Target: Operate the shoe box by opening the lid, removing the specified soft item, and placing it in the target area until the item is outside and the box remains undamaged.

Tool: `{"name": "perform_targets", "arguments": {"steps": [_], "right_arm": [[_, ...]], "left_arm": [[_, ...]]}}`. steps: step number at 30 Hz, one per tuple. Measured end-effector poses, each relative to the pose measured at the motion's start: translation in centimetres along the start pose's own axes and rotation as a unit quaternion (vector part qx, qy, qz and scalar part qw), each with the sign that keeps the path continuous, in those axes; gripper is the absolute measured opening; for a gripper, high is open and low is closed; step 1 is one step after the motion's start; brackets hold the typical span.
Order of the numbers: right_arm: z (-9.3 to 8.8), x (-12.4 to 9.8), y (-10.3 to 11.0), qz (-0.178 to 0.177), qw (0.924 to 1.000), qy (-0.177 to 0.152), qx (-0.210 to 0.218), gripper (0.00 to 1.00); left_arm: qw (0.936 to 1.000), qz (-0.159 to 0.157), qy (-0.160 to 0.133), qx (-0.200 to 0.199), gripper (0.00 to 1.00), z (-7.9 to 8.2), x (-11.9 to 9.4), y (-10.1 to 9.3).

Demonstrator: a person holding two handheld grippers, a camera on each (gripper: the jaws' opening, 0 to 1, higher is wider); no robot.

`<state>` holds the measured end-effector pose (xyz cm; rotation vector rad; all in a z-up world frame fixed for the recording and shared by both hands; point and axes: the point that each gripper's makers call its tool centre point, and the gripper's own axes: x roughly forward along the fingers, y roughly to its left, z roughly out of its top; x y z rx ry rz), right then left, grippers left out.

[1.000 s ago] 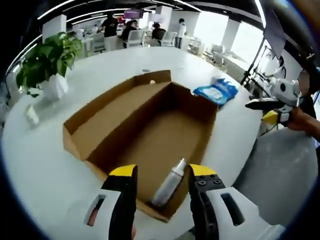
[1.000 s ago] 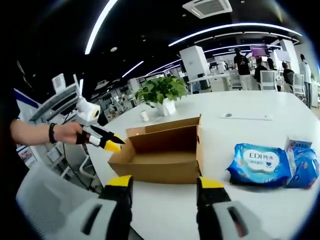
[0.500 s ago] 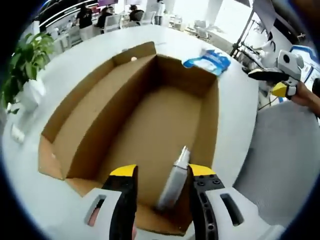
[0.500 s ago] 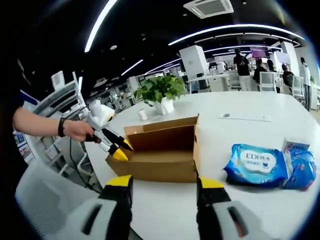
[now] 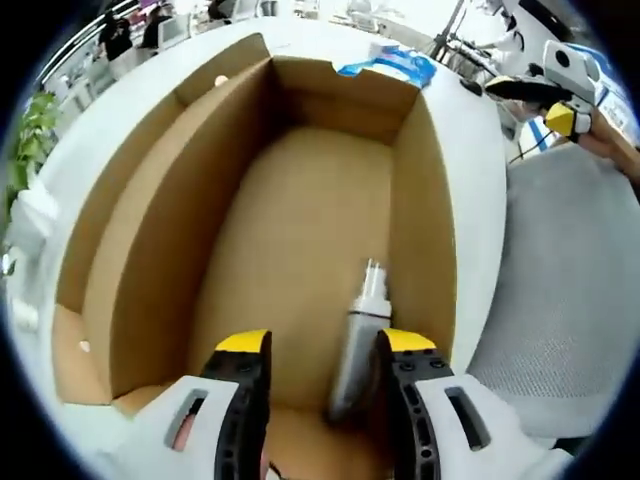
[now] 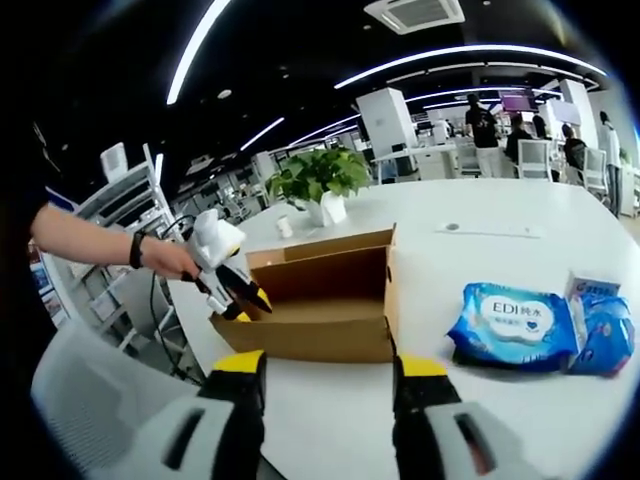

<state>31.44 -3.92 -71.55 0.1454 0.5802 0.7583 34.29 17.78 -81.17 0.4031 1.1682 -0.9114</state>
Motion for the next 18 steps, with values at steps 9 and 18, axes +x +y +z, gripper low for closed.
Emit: {"name": "perform_targets", "arguments": {"steps": [9,18], "right_arm": [[-0.2,0.1,0.1,0.006,1.0,0.006,0.0,0.46],[-0.4,0.1,0.2,0.01,0.9999,0.01,-0.002,0.45]], "left_arm": [[0.9984,-0.007,0.039,0.041,0.49,-0.2,0.6,0.3],[0.9966,0.027,0.043,0.065,0.45,-0.1,0.1,1.7]]}}
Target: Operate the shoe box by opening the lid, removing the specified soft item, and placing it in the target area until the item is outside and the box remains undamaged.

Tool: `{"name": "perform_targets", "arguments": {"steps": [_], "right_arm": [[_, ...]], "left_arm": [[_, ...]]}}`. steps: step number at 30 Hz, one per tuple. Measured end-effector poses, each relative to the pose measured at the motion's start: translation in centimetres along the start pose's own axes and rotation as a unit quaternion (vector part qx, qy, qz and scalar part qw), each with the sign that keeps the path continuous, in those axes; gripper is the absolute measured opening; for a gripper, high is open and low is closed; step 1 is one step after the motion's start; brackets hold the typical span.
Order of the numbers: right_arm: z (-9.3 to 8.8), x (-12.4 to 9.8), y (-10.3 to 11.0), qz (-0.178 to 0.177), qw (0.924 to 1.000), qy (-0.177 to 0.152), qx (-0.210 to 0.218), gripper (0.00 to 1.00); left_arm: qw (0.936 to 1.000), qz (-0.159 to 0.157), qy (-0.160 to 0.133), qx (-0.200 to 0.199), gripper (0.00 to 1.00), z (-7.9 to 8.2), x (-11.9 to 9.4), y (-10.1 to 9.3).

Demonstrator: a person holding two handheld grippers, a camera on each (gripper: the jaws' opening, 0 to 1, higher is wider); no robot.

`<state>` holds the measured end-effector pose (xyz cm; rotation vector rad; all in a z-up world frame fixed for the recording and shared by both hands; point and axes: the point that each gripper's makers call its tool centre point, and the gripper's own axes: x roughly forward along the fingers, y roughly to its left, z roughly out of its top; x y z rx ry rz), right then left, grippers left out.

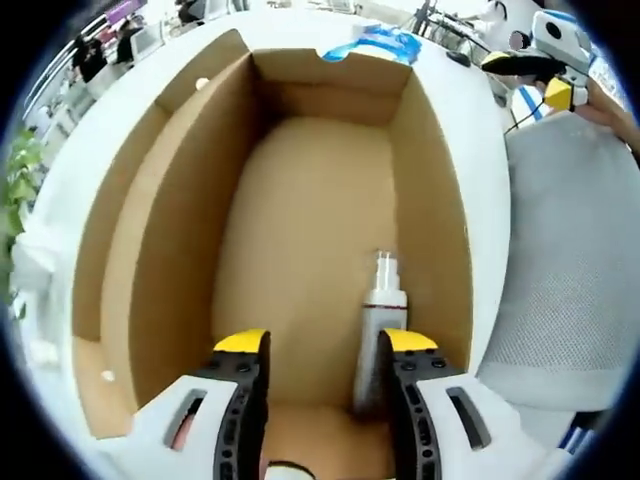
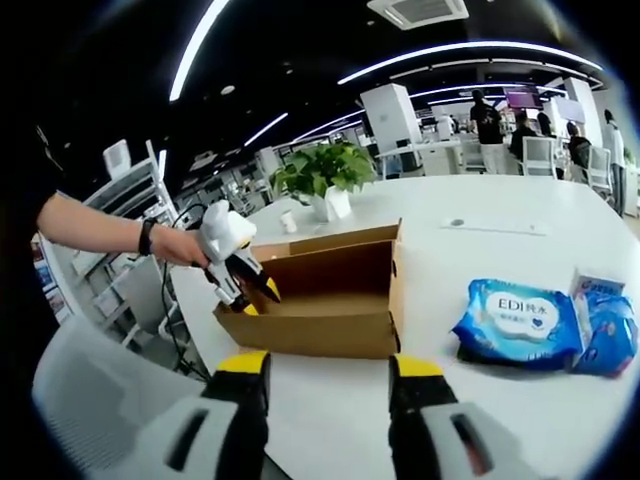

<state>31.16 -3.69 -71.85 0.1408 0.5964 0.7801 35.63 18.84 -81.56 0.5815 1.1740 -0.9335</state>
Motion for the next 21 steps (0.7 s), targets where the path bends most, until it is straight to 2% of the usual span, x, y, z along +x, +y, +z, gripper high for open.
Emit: {"name": "perform_targets", "arguments": {"steps": [1,3,4,5,6,8,10,13,16,19,21], "right_arm": [[0.0,0.0,0.0,0.0,1.0,0.0,0.0,0.45],[0.1,0.0,-0.1,0.0,1.0,-0.001,0.001,0.45],[0.0,0.0,-0.1,0.0,1.0,-0.001,0.001,0.45],[0.0,0.0,-0.1,-0.001,1.0,-0.001,0.002,0.45],[0.0,0.0,-0.1,-0.001,1.0,-0.001,0.002,0.45],[0.0,0.0,-0.2,-0.001,1.0,-0.001,0.004,0.45],[-0.1,0.0,-0.1,-0.001,1.0,0.001,0.004,0.45],[-0.1,0.0,-0.1,-0.002,1.0,0.002,0.004,0.45],[-0.1,0.0,-0.2,-0.002,1.0,0.002,0.006,0.44],[0.1,0.0,-0.2,-0.003,1.0,-0.004,0.008,0.43],[0.2,0.0,-0.2,-0.003,0.9999,-0.005,0.009,0.43]], "left_arm": [[1.0,0.009,0.004,0.001,0.44,-0.2,-0.1,0.3],[0.9999,-0.002,-0.013,0.006,0.46,0.4,0.0,-0.2],[0.9993,-0.03,-0.023,0.001,0.47,0.8,0.1,-1.3],[0.9987,-0.044,-0.024,-0.002,0.47,0.8,0.2,-1.9],[0.999,-0.041,-0.019,0.006,0.44,0.6,0.3,-1.9],[0.999,-0.041,0.0,0.017,0.45,0.0,0.8,-1.9],[0.9989,-0.045,0.0,0.008,0.46,0.1,1.0,-1.8],[0.9997,-0.021,0.002,0.011,0.53,0.2,0.6,-0.8],[0.9999,-0.005,-0.006,0.013,0.48,0.5,0.3,-0.1],[0.9996,0.018,0.012,0.02,0.44,-0.3,0.1,0.8],[0.9995,0.012,0.007,0.029,0.43,-0.3,-0.1,0.5]]}}
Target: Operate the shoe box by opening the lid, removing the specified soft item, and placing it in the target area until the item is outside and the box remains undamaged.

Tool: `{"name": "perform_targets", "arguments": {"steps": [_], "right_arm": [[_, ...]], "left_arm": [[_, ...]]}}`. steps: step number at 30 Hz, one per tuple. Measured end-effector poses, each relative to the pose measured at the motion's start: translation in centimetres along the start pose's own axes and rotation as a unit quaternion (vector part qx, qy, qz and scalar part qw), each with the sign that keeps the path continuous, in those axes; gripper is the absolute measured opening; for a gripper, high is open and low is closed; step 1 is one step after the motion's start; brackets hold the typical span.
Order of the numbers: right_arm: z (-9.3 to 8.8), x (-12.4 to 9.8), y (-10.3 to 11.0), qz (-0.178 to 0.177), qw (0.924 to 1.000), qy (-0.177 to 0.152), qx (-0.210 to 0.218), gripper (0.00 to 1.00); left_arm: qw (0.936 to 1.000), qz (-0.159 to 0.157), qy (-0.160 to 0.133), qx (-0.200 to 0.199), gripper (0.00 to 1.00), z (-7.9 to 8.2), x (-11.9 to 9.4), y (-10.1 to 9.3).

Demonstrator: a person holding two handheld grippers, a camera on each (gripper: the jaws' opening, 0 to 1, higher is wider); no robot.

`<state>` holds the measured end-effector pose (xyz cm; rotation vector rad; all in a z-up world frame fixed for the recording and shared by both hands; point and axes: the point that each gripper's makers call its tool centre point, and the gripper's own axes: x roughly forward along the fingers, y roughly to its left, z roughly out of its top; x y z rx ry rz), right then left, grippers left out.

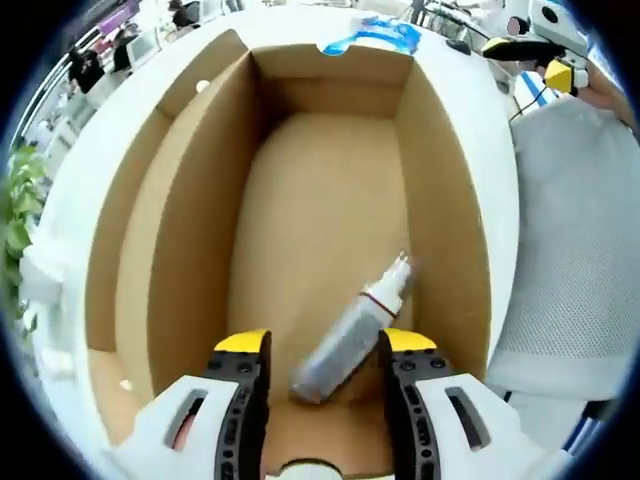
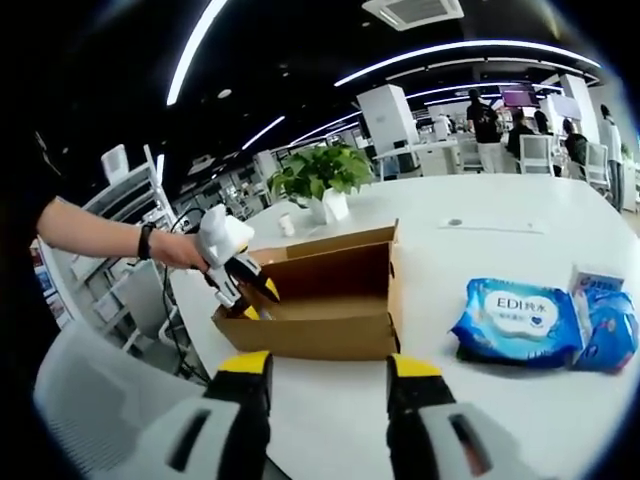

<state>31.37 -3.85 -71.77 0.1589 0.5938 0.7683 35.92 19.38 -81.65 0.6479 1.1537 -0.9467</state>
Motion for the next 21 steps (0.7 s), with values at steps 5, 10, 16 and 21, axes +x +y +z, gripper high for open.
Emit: {"name": "perform_targets", "arguments": {"steps": [5,10,16,21], "right_arm": [[0.0,0.0,0.0,0.0,1.0,0.0,0.001,0.43],[-0.3,0.2,0.3,0.005,1.0,0.007,-0.004,0.43],[-0.4,0.2,0.6,0.01,0.9999,0.009,-0.006,0.43],[-0.2,0.3,1.0,0.017,0.9998,0.006,-0.01,0.42]], "left_arm": [[0.9987,-0.007,0.021,0.047,0.43,-0.5,0.3,-0.6],[0.9945,-0.015,0.044,0.094,0.4,-0.7,1.8,-1.2],[0.9877,-0.017,0.056,0.145,0.24,-0.7,3.1,-1.7],[0.9872,-0.028,0.03,0.154,0.21,-0.6,3.3,-1.3]]}}
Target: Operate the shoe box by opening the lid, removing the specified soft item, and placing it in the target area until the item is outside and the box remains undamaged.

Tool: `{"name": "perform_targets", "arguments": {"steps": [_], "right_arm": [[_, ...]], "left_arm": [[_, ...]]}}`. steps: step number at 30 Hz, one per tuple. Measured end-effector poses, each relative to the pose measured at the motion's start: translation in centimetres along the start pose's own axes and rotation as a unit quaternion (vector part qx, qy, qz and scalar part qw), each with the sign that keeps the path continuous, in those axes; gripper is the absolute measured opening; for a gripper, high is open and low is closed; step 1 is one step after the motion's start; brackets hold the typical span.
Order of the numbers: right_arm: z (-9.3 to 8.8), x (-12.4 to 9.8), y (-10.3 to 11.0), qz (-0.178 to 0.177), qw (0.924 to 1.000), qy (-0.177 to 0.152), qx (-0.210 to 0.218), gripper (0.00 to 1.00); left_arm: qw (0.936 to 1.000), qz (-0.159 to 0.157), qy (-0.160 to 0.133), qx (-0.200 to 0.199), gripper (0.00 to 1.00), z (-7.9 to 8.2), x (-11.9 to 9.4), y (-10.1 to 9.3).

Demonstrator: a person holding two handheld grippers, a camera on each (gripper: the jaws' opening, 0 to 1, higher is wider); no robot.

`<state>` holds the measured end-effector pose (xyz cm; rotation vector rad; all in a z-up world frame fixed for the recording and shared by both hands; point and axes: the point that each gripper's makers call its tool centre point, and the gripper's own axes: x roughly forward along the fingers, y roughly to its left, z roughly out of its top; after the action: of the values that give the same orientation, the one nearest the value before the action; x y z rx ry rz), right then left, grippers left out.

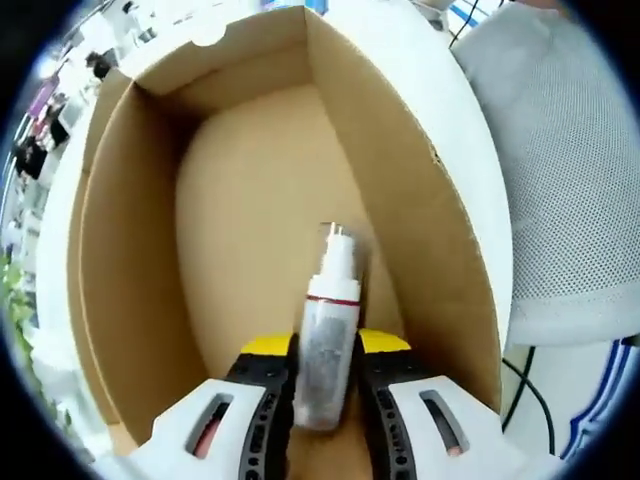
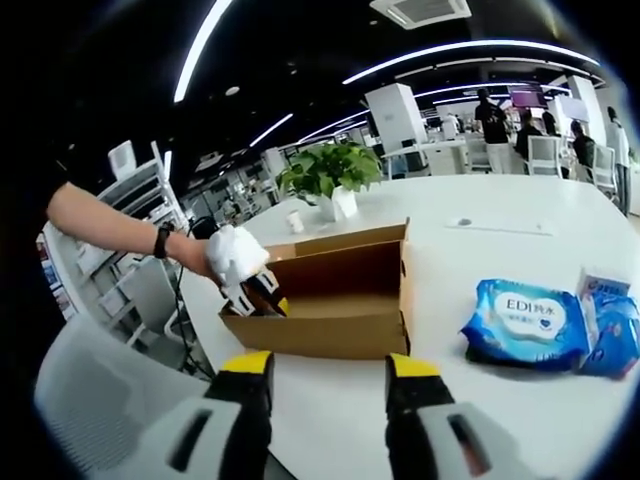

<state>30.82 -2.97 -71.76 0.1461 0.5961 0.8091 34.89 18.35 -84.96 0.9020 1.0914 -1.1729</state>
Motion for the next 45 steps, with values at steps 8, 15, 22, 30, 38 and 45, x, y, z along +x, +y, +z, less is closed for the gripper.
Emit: {"name": "perform_targets", "arguments": {"steps": [8,15,22,30,38,45], "right_arm": [[0.0,0.2,0.5,0.012,0.9999,0.0,-0.001,0.4],[0.1,0.4,1.1,0.021,0.9998,-0.002,-0.006,0.4],[0.5,0.4,1.4,0.026,0.9996,-0.008,-0.01,0.4],[0.8,0.4,1.8,0.031,0.9992,-0.012,-0.02,0.4],[1.1,0.4,2.0,0.035,0.999,-0.019,-0.021,0.4],[0.9,0.4,2.6,0.04,0.9983,-0.013,-0.04,0.4]], "left_arm": [[0.9991,0.02,-0.033,-0.019,0.19,0.5,-1.6,1.0],[0.995,0.047,-0.084,-0.025,0.19,3.2,-5.6,1.0],[0.9921,0.057,-0.111,0.009,0.2,6.5,-8.1,-0.1],[0.9875,0.056,-0.139,0.047,0.2,9.9,-9.1,-0.7],[0.9833,0.032,-0.163,0.073,0.2,12.7,-8.9,-2.1],[0.9783,0.005,-0.179,0.105,0.2,14.6,-9.1,-4.7]]}}
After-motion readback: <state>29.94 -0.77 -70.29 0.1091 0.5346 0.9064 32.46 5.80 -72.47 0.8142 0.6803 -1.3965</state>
